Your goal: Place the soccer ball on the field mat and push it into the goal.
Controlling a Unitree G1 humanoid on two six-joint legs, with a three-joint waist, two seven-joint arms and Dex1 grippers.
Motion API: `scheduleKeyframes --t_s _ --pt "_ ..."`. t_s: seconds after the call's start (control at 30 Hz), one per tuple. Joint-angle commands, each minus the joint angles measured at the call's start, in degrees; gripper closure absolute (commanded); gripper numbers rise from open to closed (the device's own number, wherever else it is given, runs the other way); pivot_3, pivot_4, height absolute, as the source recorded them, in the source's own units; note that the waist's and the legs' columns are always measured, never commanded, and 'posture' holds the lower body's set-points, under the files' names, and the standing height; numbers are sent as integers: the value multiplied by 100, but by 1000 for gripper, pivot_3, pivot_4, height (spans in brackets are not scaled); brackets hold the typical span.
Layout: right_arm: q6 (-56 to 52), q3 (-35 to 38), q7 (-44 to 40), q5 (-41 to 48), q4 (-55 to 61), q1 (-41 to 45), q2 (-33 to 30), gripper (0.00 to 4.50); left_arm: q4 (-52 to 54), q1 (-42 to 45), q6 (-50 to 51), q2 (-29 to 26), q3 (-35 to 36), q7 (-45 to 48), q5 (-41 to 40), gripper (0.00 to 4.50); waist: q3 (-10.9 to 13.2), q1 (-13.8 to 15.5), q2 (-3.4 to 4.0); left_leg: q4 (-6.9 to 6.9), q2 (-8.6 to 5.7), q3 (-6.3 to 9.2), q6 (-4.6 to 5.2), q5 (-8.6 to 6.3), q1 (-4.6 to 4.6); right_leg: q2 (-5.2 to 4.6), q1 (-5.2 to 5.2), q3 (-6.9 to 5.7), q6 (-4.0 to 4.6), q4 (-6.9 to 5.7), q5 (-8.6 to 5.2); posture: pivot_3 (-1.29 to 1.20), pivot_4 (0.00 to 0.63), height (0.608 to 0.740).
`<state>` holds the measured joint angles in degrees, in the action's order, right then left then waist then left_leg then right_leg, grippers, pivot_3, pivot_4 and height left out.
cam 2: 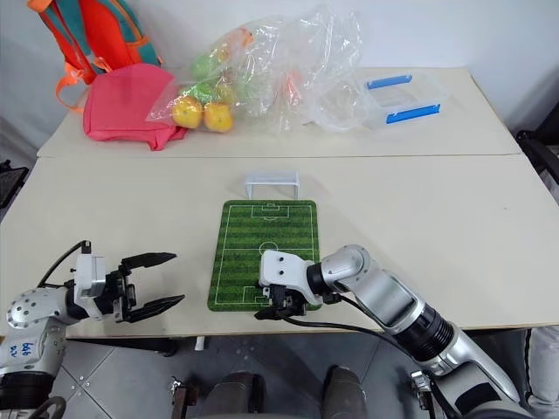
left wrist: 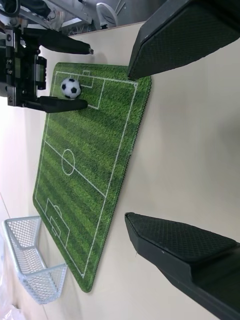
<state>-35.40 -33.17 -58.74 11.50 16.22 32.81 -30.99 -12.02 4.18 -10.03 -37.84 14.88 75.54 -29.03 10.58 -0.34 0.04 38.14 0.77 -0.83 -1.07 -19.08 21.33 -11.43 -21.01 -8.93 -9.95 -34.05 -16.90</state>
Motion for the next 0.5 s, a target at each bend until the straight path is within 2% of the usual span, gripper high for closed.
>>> scheduleKeyframes --t_s 0.03,0.2,0.3,0.5 --pt "-18 264 -87 150 373 173 59 1364 -14 103 -24 46 1 -27 -36 0 0 -1 0 0 0 0 0 0 0 0 0 0 0 0 0 0 150 740" --pt "-264 550 -104 404 634 452 150 1364 -108 230 -40 99 -45 -13 -6 0 0 -5 0 0 1 -1 0 0 0 0 -1 1 0 -1 0 0 150 740" --pt "-487 841 -114 692 929 487 99 1892 -151 285 -46 126 -73 -1 -1 0 0 5 -1 -1 1 -1 -1 0 0 1 -2 1 0 0 0 0 150 740" --pt "-774 1166 -317 1110 1796 -279 -739 3934 -278 366 24 65 -119 192 -67 0 -2 31 -4 -1 -2 1 0 -3 3 0 2 -2 0 6 0 0 150 740"
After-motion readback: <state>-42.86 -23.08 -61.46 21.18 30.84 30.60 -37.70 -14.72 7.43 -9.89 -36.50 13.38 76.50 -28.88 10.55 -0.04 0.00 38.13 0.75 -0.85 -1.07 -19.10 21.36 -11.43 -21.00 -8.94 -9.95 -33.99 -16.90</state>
